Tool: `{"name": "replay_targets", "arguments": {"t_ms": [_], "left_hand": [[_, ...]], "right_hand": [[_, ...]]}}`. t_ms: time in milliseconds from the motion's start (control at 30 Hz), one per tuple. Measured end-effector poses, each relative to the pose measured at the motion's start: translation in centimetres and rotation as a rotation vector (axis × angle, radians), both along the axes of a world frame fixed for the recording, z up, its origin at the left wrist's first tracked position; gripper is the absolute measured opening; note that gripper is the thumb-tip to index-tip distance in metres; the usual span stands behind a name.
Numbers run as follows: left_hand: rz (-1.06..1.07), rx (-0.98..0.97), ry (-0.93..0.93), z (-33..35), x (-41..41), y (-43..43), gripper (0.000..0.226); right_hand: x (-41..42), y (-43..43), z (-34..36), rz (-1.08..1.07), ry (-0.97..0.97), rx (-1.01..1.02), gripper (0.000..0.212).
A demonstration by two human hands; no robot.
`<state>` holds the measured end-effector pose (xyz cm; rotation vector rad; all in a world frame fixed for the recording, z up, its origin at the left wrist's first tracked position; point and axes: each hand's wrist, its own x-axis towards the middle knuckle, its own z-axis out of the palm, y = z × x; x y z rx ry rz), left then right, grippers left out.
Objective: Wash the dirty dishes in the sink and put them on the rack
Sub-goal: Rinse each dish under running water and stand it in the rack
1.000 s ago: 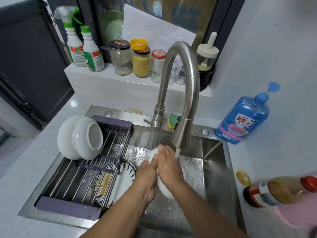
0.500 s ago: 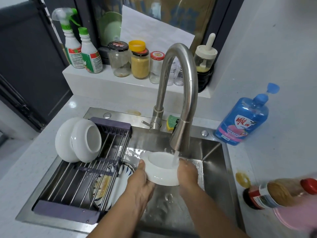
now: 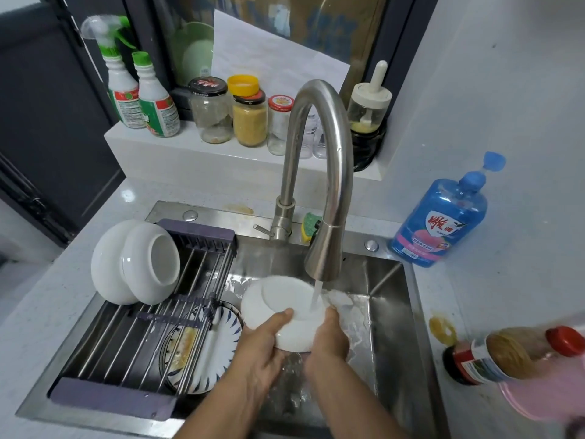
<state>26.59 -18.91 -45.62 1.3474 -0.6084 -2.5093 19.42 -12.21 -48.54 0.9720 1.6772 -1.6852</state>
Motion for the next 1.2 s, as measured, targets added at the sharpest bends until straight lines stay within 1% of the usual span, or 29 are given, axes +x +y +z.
{"name": "replay_targets", "arguments": {"t_ms": [67, 133, 200, 267, 333, 400, 500, 567, 633, 667, 700, 733, 800, 833, 867, 933, 1033, 1067, 1100, 1167, 1200], "left_hand": [[-0.109, 0.0, 0.007, -0.1, 0.6, -1.5, 0.063], [-0.231, -0.01, 0.017, 0.0, 1.3, -2.9, 0.064], [-0.348, -0.056, 0.059, 0.6, 1.5, -4.0, 0.071], [-0.47, -0.149, 0.1, 1.3, 1.5, -4.9, 0.075], [-0.588, -0.241, 0.12, 2.2, 1.3, -5.5, 0.07], [-0.699, -0.316, 0.116, 2.9, 1.2, -5.9, 0.068], [-0.821, -0.411, 0.087, 3.4, 0.9, -6.0, 0.073], [-0.861, -0.464, 0.062, 3.5, 0.5, -5.7, 0.073], [-0.904, -0.519, 0.039, 3.7, 0.2, -5.2, 0.075], [-0.915, -0.541, 0.022, 3.6, 0.0, -4.9, 0.074], [-0.915, -0.564, -0.006, 3.7, -0.2, -4.4, 0.07], [-0.919, -0.614, -0.039, 3.6, -0.3, -4.1, 0.062], [-0.969, -0.765, -0.105, 3.7, -0.1, -3.3, 0.04], [-0.966, -0.789, -0.12, 3.7, 0.2, -3.1, 0.036], [-0.932, -0.767, -0.115, 3.7, 0.5, -3.0, 0.039], [-0.869, -0.653, -0.055, 3.6, 1.3, -3.2, 0.049], [-0.748, -0.448, 0.058, 3.1, 2.2, -3.5, 0.063], [-0.702, -0.385, 0.085, 2.9, 2.3, -3.5, 0.065], [-0.666, -0.337, 0.12, 2.7, 2.4, -3.5, 0.067], [-0.587, -0.247, 0.176, 2.4, 2.5, -3.4, 0.067], [-0.535, -0.206, 0.193, 2.4, 2.5, -3.3, 0.065]], "right_hand": [[-1.0, 0.6, 0.1, 0.047, -0.021, -0.038, 0.042], [-2.4, 0.7, 0.2, 0.133, -0.025, -0.048, 0.043], [-3.6, 0.6, 0.3, 0.267, 0.019, -0.003, 0.045], [-4.6, 0.5, 0.5, 0.382, 0.079, 0.077, 0.05], [-5.5, 0.4, 1.3, 0.496, 0.162, 0.157, 0.05], [-6.2, 0.1, 2.3, 0.643, 0.275, 0.216, 0.039], [-6.3, -0.4, 4.0, 0.793, 0.361, 0.282, 0.023], [-5.6, -1.0, 5.8, 0.916, 0.411, 0.381, 0.027], [-4.4, -1.7, 6.7, 1.151, 0.446, 0.548, 0.037], [-3.8, -2.1, 6.8, 1.26, 0.549, 0.592, 0.037], [-2.8, -2.3, 6.9, 1.309, 0.644, 0.577, 0.033], [-1.9, -2.6, 7.2, 1.314, 0.706, 0.53, 0.028], [-0.7, -2.3, 7.5, 1.292, 0.803, 0.483, 0.032], [-0.3, -2.1, 7.6, 1.3, 0.828, 0.489, 0.034], [-0.3, -1.9, 7.6, 1.309, 0.832, 0.495, 0.035], [-1.0, -1.8, 7.5, 1.259, 0.705, 0.479, 0.038], [-3.6, -1.9, 7.3, 1.02, 0.394, 0.525, 0.052], [-4.3, -1.8, 7.4, 1.002, 0.353, 0.549, 0.049], [-5.0, -1.6, 7.1, 1.011, 0.371, 0.557, 0.043], [-5.5, -1.0, 6.8, 0.988, 0.448, 0.592, 0.021], [-5.4, -0.7, 6.5, 0.93, 0.471, 0.591, 0.02]]}}
